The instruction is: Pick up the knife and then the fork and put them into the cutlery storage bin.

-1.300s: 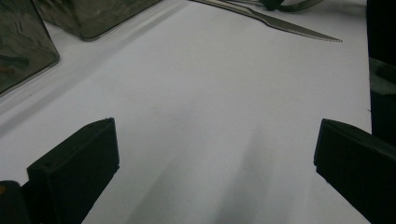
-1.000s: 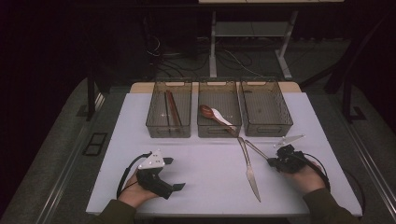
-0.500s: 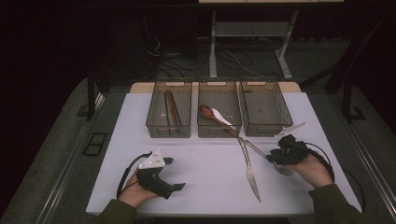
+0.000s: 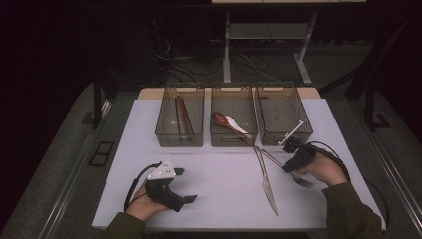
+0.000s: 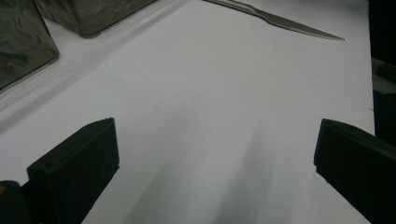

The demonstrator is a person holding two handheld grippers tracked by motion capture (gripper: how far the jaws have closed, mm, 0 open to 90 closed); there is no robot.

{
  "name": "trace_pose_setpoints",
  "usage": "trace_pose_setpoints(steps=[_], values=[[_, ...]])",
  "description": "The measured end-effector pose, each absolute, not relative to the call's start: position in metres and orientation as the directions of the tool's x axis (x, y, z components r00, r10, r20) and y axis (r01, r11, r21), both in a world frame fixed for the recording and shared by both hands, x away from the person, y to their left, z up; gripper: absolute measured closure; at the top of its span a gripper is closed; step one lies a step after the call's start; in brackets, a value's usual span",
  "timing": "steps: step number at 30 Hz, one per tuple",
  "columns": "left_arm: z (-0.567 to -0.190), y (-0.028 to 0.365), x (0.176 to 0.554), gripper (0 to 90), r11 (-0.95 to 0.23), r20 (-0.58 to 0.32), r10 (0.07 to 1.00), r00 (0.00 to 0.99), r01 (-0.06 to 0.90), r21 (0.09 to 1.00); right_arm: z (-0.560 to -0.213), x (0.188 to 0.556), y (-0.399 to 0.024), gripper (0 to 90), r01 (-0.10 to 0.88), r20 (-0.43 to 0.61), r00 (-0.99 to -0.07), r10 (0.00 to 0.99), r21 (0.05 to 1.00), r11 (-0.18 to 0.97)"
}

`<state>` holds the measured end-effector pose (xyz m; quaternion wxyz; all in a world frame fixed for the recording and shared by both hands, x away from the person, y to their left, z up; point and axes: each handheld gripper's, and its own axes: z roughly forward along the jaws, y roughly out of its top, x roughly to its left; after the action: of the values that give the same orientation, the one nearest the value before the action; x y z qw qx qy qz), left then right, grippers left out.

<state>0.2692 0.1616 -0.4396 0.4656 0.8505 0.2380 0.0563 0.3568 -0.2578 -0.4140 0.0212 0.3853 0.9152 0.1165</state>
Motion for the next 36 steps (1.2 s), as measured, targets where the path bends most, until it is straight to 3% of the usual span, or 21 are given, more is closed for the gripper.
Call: trace_pose_setpoints(steps=[14,26,36], values=[[-0.44,0.161,0.269,0.0,-0.455,-0.126,0.456,0.881,0.353,0.818,-0.42,0.357,-0.247,76.8,0.685,-0.004,-0.72,0.694,0.158,0.711],[-0.44,0.161,0.269,0.0,-0.457,-0.126,0.455,0.881,0.353,0.817,-0.42,0.356,-0.249,84.4,0.693,-0.009,-0.709,0.705,0.171,0.7],[-0.44,0.161,0.269,0.0,-0.457,-0.123,0.452,0.884,0.348,0.818,-0.42,0.352,-0.257,85.0,0.685,0.002,-0.712,0.702,0.223,0.693]])
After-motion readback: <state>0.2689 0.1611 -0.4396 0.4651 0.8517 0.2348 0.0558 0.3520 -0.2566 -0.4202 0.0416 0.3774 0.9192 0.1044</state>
